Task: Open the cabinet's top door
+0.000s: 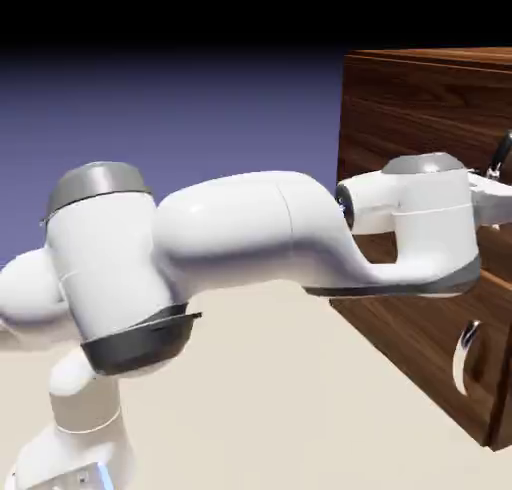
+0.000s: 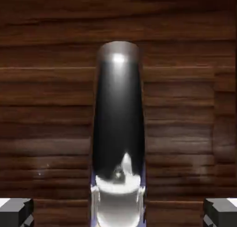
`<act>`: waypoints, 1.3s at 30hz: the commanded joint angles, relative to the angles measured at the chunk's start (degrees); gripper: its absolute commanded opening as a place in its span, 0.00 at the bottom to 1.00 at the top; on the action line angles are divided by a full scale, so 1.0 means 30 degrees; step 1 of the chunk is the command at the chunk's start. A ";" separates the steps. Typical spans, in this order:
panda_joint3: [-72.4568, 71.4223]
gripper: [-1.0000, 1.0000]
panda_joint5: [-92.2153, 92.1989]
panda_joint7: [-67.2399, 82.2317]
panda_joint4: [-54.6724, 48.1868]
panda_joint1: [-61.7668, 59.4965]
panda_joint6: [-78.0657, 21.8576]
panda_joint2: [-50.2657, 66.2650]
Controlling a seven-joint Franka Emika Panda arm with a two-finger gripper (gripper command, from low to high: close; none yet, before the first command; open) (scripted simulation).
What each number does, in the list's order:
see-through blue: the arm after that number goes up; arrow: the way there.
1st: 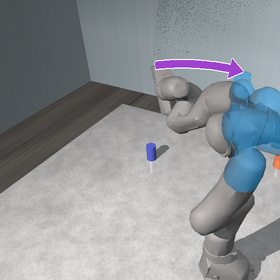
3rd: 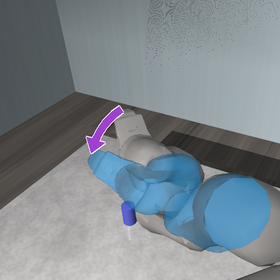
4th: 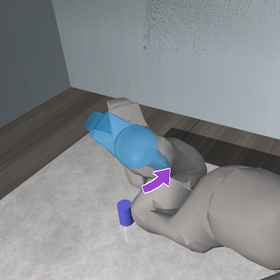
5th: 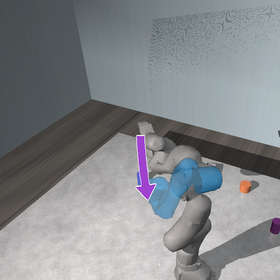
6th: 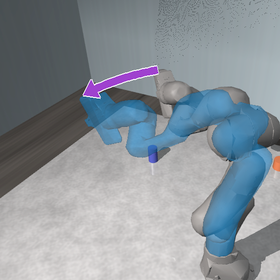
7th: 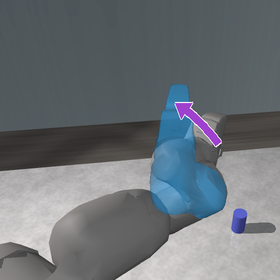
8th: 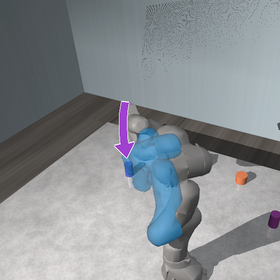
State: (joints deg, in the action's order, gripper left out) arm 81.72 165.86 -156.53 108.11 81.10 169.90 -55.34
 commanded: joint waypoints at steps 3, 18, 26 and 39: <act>-0.1144 0.00 -0.0005 -0.1034 0.2011 -0.2055 -0.1161 0.0772; -0.8845 0.00 -0.3077 -0.3157 1.0015 -1.2435 -0.5311 0.2704; -1.4069 0.00 -0.6418 -0.2881 1.3672 -1.7933 -0.6851 0.1943; -2.2528 0.00 -1.6990 0.1863 1.9748 -2.2555 -1.1180 -0.3815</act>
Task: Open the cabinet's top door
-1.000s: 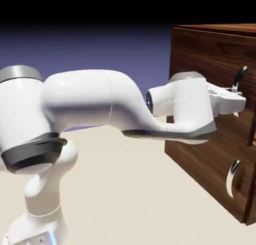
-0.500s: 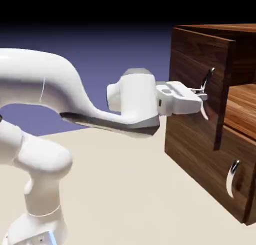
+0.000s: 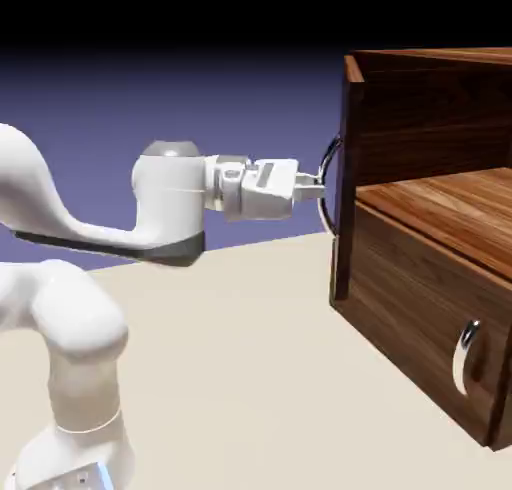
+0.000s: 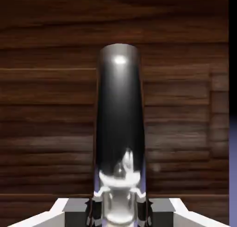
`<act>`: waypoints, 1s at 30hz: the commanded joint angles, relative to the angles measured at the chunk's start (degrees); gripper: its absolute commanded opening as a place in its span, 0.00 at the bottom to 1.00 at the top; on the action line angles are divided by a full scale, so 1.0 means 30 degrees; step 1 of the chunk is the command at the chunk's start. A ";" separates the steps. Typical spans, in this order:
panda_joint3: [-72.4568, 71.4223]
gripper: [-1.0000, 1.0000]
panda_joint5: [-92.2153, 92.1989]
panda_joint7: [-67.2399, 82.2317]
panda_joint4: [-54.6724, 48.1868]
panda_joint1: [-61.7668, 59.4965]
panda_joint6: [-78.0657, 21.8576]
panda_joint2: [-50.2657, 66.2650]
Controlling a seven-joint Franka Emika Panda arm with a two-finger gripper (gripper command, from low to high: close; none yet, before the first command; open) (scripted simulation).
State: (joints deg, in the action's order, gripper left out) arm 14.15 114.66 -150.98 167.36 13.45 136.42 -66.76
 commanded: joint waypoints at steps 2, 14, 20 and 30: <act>-0.1196 0.00 -0.1584 0.0639 0.0551 -0.0085 -0.0749 -0.0797; -0.9033 0.00 -1.1429 0.3085 0.1759 0.1601 -0.6514 -0.3354; -1.3185 0.00 -1.5794 0.3186 0.0771 0.2432 -0.9907 -0.2574; -2.0105 0.00 -2.1945 0.2417 -0.3686 0.0804 -1.5893 0.0930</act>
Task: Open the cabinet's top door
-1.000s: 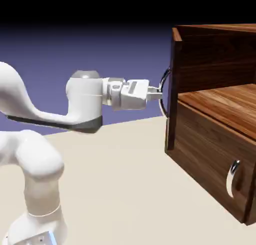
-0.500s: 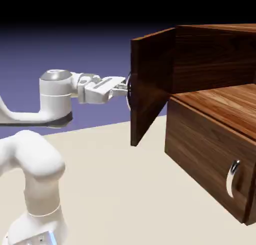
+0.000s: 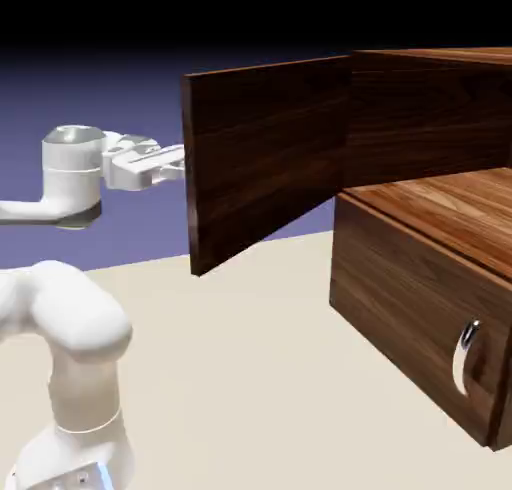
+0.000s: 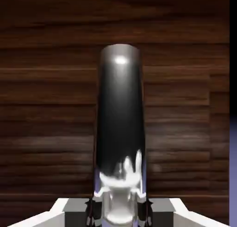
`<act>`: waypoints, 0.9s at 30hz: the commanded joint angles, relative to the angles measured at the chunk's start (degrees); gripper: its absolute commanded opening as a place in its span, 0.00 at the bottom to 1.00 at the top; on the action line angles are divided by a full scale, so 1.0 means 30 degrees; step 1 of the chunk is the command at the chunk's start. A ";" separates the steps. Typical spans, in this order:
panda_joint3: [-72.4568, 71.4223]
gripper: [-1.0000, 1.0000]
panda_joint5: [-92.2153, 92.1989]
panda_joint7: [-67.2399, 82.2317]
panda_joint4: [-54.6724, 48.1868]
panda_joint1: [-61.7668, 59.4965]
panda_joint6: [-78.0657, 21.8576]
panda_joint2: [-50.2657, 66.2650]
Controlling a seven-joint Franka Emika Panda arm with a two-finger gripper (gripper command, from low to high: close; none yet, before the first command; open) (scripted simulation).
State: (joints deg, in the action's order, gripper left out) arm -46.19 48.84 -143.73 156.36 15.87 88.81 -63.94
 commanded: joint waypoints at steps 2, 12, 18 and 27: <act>-0.1376 0.00 -0.0989 -0.0180 -0.1331 -0.0929 -0.1257 0.0772; -0.7567 0.00 -0.4306 -0.0514 -0.8250 -0.7128 -0.6587 0.3149; -1.0614 0.00 -0.5564 -0.0065 -1.2376 -1.1278 -0.9180 0.3136; -1.3815 0.00 -0.6815 0.1416 -1.8604 -1.7086 -1.2720 0.1760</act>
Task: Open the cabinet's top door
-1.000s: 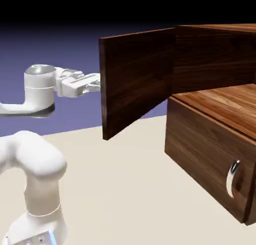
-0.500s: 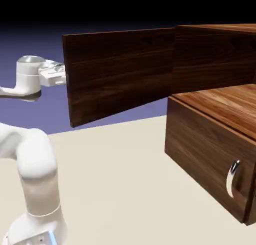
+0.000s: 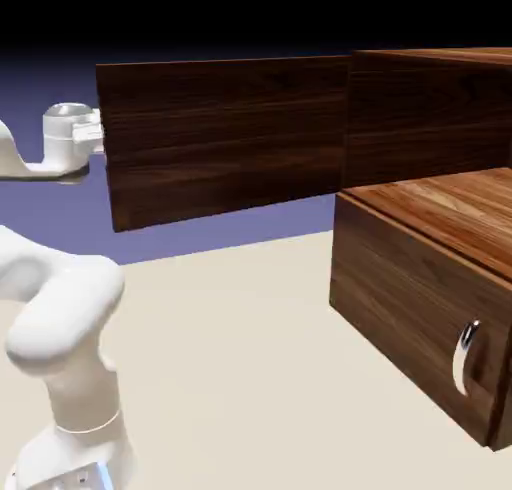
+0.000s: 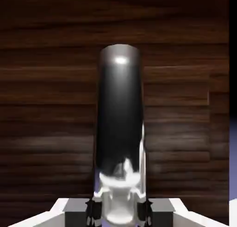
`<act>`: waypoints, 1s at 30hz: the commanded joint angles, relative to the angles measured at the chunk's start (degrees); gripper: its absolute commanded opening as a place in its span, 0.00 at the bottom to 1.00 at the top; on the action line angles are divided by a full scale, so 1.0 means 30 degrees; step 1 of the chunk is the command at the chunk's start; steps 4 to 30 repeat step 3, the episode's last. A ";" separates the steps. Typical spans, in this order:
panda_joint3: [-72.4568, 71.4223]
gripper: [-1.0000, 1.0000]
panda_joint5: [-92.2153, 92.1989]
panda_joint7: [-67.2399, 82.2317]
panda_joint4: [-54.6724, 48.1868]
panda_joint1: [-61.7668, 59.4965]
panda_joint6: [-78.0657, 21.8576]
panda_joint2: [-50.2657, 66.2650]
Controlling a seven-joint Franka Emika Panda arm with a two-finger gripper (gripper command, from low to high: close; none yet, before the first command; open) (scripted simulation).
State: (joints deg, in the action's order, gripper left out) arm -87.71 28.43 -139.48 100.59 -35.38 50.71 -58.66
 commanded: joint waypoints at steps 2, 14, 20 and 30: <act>-0.0452 0.00 -0.0167 0.0416 -0.1398 -0.1165 -0.0781 -0.0398; -0.0670 0.00 -0.0231 0.0632 -0.2090 -0.1734 -0.1159 -0.0601; -0.0670 0.00 -0.0231 0.0632 -0.2090 -0.1734 -0.1159 -0.0601; -0.0670 0.00 -0.0231 0.0632 -0.2090 -0.1734 -0.1159 -0.0601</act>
